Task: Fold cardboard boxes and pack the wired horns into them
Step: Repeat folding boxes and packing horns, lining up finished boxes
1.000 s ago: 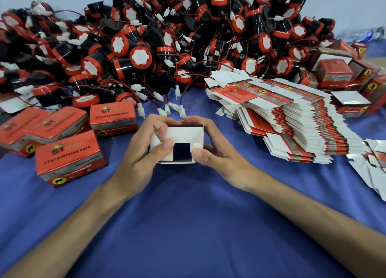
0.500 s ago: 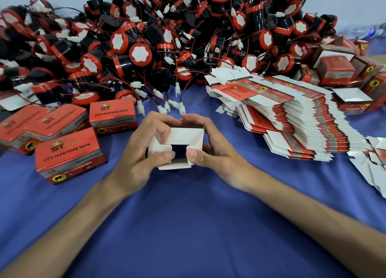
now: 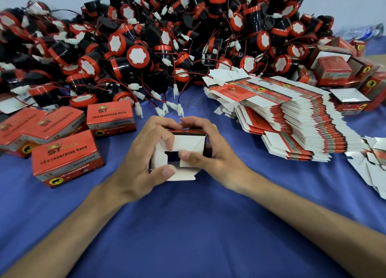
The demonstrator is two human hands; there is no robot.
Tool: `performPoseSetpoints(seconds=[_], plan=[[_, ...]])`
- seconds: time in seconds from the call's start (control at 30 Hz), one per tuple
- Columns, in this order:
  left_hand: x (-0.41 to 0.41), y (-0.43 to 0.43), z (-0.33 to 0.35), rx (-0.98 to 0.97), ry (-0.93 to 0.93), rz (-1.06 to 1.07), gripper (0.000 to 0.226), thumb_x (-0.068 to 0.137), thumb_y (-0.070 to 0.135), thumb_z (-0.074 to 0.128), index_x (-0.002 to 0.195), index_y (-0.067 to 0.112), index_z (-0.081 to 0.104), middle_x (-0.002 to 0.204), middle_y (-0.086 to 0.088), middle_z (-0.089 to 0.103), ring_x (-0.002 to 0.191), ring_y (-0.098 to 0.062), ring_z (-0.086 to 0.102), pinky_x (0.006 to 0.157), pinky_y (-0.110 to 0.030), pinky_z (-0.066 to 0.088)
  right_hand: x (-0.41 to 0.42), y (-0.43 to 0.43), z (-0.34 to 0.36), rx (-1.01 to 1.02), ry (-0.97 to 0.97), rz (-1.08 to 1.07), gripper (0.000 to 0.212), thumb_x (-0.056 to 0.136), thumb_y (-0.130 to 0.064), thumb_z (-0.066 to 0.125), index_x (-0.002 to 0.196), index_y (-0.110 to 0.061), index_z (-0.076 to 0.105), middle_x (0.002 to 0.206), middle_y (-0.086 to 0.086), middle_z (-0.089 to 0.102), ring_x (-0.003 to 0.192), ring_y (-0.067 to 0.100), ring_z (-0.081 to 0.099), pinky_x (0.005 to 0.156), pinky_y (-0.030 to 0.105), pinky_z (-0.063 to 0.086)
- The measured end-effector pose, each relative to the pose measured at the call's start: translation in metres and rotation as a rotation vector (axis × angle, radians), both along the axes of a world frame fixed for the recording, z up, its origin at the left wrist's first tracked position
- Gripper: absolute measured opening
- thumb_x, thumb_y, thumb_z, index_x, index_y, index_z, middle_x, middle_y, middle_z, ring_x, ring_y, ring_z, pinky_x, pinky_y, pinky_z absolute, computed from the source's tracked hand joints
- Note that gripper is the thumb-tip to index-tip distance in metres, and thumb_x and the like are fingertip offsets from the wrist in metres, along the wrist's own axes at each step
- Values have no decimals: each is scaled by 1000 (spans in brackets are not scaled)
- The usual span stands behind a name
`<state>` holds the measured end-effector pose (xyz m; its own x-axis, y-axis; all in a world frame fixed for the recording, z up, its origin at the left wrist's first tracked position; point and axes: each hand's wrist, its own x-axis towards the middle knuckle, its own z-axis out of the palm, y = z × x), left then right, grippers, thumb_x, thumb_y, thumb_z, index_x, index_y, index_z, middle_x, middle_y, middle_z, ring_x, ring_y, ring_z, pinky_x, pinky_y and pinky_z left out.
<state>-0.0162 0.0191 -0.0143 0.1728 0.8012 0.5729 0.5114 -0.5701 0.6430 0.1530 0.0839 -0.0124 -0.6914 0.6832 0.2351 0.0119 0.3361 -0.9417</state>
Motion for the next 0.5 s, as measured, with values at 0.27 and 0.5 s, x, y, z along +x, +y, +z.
performPoseSetpoints(seconds=[0.27, 0.5], plan=[[-1, 2, -4, 27, -35, 69, 8, 91, 26, 47, 88, 19, 43, 117, -12, 49, 110, -18, 51, 90, -26, 39, 0, -3, -3, 220, 114, -51, 42, 83, -14, 65, 109, -29, 36, 131, -2, 38, 124, 14, 45, 95, 33, 48], [4, -1, -1, -24, -231, 74, 12, 92, 8, 46, 91, 17, 39, 112, -4, 51, 107, -17, 52, 91, -29, 41, 4, -1, -1, 355, 55, 95, 21, 90, -27, 48, 91, -9, 60, 137, 15, 40, 129, 32, 41, 106, 45, 35]])
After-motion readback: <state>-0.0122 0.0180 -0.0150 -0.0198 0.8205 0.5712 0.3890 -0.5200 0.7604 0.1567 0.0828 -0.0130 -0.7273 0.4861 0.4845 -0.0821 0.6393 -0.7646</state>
